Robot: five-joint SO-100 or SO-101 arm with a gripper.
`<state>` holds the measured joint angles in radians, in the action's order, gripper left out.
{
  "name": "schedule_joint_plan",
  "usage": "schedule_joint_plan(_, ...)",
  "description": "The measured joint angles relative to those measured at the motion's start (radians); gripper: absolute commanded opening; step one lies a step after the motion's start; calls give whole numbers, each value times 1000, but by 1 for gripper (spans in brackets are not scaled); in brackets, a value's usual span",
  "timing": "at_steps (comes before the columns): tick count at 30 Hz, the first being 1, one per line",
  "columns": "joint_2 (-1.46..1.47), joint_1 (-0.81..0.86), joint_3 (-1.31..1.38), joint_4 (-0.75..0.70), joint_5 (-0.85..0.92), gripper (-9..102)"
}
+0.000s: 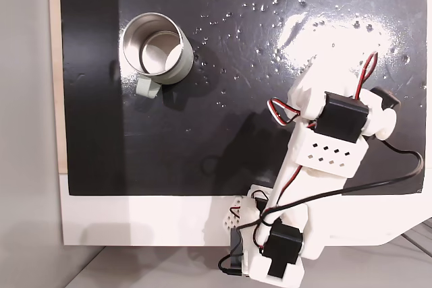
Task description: Grasp a cube and put it in the cup.
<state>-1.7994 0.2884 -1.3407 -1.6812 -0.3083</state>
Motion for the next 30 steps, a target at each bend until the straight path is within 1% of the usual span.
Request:
schedule_joint_plan(8,71,97,2,-5,-6,0)
schedule_joint_plan(16,104,78,2,-6,-8,1)
schedule_joint_plan(20,156,74,2,-6,-5,9)
schedule_joint_plan(25,198,77,2,2,-25,22)
schedule_joint_plan(30,225,91,2,0,-43,26)
